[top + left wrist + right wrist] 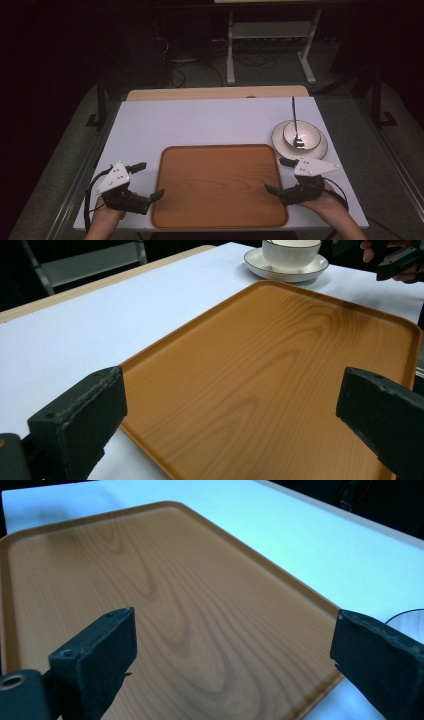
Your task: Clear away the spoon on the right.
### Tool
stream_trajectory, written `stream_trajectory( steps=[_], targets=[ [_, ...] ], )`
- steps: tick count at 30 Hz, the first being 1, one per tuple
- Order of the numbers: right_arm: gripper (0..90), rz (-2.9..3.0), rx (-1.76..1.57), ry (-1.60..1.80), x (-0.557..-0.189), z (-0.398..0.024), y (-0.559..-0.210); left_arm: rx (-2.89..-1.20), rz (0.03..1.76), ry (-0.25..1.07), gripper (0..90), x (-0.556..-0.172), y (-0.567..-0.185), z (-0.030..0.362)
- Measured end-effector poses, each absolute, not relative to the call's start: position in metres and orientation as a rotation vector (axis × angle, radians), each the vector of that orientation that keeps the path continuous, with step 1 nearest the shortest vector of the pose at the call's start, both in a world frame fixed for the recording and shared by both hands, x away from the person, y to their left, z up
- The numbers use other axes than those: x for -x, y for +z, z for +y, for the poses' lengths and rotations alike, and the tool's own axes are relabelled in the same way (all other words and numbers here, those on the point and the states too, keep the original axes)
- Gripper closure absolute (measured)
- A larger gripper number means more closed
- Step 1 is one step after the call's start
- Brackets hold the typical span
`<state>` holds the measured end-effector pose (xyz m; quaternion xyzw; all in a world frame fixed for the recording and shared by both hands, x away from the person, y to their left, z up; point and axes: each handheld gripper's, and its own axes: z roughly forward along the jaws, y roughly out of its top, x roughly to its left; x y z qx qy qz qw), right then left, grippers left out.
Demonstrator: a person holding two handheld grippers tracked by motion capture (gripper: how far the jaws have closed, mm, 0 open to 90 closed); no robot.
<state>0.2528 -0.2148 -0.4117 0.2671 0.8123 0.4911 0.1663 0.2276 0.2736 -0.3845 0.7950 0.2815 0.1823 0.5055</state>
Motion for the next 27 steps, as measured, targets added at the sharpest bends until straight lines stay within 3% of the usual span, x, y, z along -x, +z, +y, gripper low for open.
stream_trajectory(
  steps=[27],
  targets=[
    [5.5,2.206,-0.854,1.424,-0.274,-0.222,-0.395,-1.919,0.681,0.443,0.0,-0.226,-0.383,0.274]
  ],
)
